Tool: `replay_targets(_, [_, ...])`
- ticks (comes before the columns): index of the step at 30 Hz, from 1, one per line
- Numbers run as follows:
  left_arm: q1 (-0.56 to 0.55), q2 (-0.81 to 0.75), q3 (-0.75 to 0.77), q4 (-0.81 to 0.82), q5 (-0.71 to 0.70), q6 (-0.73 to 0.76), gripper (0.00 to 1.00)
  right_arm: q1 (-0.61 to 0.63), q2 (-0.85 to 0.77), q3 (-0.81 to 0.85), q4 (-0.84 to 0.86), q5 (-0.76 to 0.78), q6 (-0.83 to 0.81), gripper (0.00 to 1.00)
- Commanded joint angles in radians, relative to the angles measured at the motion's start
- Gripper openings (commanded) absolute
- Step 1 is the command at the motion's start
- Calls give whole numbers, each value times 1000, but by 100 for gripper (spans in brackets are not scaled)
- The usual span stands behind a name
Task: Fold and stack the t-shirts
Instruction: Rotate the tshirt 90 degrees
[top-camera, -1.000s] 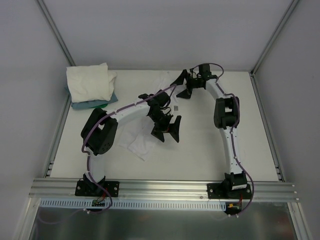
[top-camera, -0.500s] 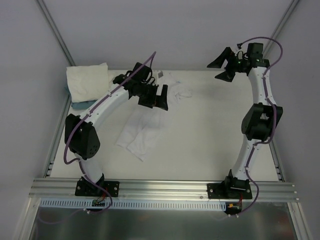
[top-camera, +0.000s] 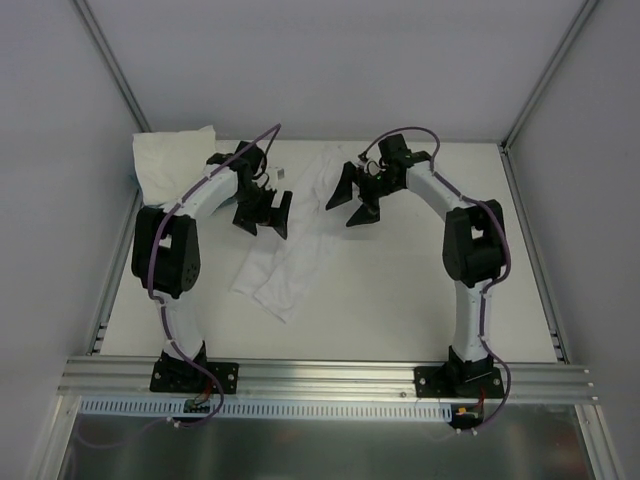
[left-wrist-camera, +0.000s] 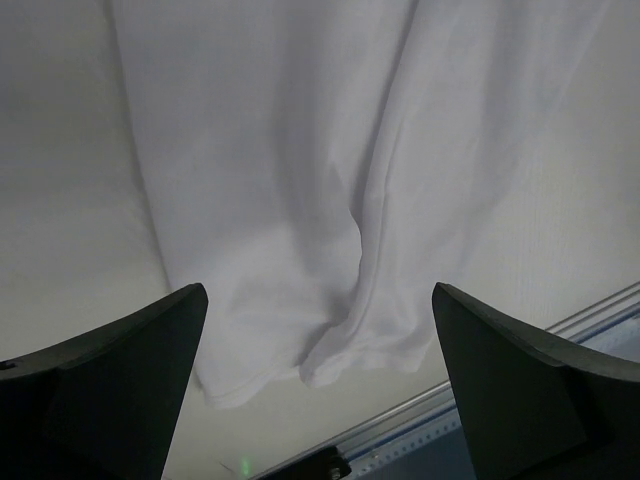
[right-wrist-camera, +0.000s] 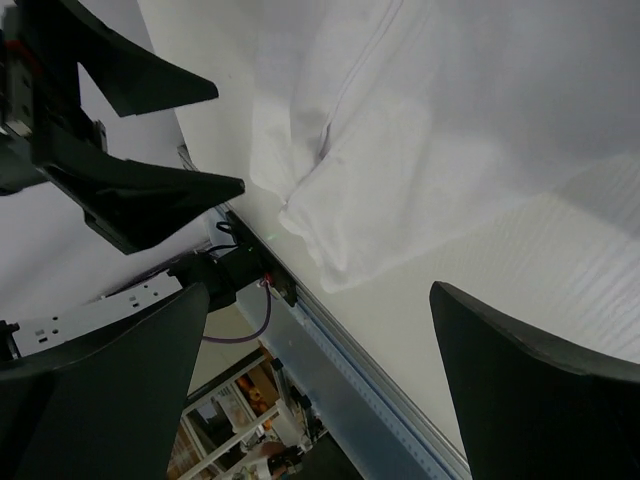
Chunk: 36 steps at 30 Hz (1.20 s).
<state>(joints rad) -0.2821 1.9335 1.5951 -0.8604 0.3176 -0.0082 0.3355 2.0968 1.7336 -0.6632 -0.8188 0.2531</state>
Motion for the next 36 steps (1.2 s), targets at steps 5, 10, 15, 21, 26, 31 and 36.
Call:
replay_targets(5, [-8, -74, -223, 43, 95, 11, 99, -43, 207, 282, -35, -11, 26, 100])
replay_targets(10, [-8, -85, -283, 50, 97, 13, 99, -46, 334, 418, -23, -6, 70, 99])
replay_targets(15, [-9, -82, -304, 47, 100, 14, 99, -52, 400, 486, 8, -2, 107, 99])
replay_targets(21, [-8, -82, -334, 43, 115, 16, 99, -59, 460, 529, 42, 17, 135, 99])
replay_targets(26, [-8, -100, -376, 40, 126, 16, 99, -67, 494, 558, 59, 46, 152, 99])
replay_targets(31, [-8, -128, -434, 60, 155, 8, 99, -72, 534, 610, 83, 55, 184, 99])
replay_targets(36, [-9, -162, -507, 118, 241, -96, 99, -79, 563, 650, 126, 50, 225, 99])
